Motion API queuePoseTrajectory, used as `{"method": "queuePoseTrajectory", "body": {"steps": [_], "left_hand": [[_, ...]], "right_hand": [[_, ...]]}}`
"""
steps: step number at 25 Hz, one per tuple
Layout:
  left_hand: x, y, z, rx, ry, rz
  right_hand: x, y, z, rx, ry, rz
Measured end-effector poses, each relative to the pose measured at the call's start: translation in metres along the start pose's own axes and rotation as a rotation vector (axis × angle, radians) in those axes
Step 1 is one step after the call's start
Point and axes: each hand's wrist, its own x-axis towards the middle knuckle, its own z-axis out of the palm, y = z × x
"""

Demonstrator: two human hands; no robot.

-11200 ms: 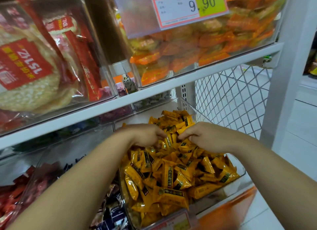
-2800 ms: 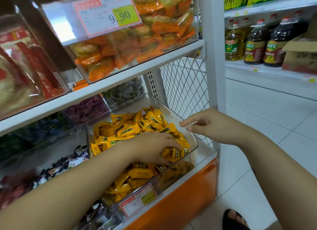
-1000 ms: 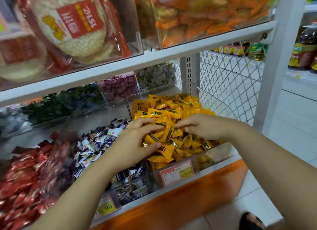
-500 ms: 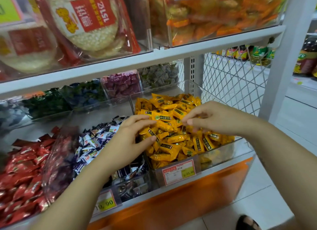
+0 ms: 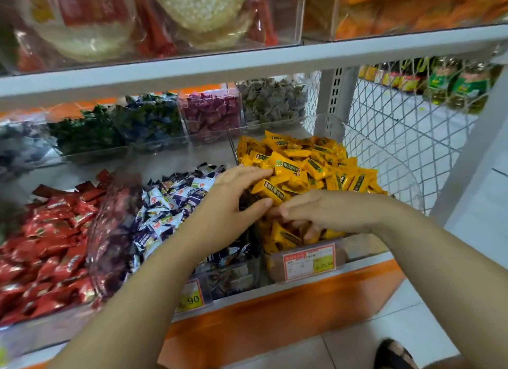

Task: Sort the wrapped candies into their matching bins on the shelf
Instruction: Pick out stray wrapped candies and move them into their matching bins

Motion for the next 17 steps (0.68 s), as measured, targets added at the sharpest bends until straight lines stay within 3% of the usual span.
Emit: {"method": "queuePoseTrajectory", "body": {"steps": [4, 9, 13, 17], "left_hand": [[0.003, -0.003, 0.000, -0.036, -0.003, 0.025], [0.011, -0.009, -0.003, -0.050, -0.004, -0.004], [0.017, -0.009, -0.001, -0.054, -0.014, 0.009], [0.021, -0.010, -0.002, -0.077, 0.017, 0.032]], "right_hand": [[0.012, 0.006, -0.002, 0.106, 0.203, -0.073], [0.008, 0.000, -0.025, 0.117, 0.216, -0.049], [0.000, -0.008, -0.036, 0.269, 0.298, -0.058], [-0.007, -0.014, -0.044, 0.261, 0.383, -0.086]]}}
